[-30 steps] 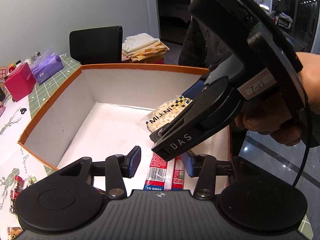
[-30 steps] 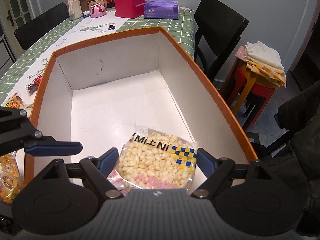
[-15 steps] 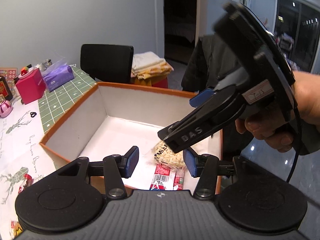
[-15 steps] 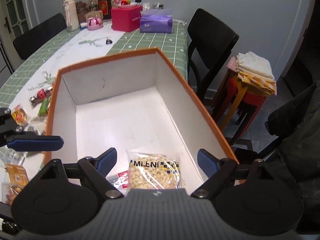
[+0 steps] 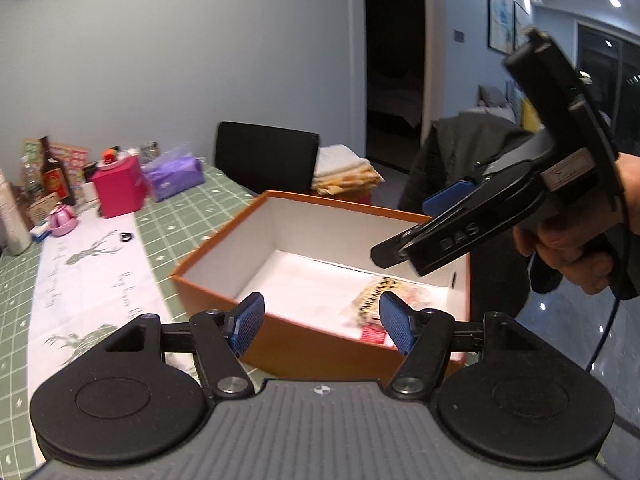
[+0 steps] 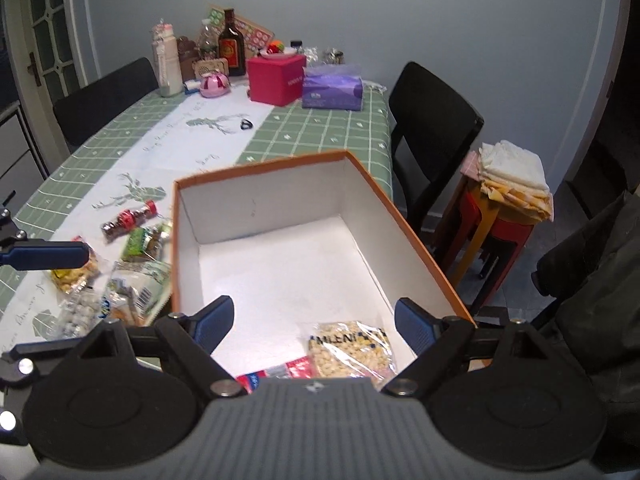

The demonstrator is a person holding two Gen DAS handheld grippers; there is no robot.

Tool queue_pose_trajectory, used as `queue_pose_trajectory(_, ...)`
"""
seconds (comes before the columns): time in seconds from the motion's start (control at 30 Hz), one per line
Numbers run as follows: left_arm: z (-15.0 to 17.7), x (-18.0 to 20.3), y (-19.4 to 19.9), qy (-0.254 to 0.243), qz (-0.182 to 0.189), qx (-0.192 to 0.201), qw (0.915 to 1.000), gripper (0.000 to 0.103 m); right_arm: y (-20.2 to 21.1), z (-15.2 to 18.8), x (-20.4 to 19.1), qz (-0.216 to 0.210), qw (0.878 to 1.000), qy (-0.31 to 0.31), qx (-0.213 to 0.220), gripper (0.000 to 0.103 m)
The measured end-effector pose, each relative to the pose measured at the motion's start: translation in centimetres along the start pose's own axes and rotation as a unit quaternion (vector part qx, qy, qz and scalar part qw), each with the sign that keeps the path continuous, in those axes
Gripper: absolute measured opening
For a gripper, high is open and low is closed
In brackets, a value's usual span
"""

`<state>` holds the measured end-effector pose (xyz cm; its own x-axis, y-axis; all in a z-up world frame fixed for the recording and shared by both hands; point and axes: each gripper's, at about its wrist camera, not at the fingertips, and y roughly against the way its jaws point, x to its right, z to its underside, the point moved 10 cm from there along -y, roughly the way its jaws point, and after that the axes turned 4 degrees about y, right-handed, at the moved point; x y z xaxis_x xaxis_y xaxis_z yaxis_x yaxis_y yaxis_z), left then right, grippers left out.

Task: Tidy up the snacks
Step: 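Move both grippers back to the snacks on the table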

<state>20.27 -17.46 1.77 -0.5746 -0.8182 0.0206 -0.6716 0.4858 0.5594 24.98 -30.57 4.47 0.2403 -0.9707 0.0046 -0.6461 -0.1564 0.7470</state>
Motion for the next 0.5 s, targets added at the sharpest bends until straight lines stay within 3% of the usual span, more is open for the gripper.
queue_pose_trajectory(0.2, 2.0, -2.4, 2.6, 0.042, 0.007, -0.002, 0.9991, 0.078, 2.0, -0.5, -3.4, -0.017, 0.999, 0.008, 0.032, 0.085)
queue_pose_trajectory(0.5, 8.2, -7.3, 6.5, 0.107, -0.041, -0.004, 0.9934, 0.083, 4.6, 1.9, -10.0, -0.091, 0.992, -0.022, 0.081, 0.085)
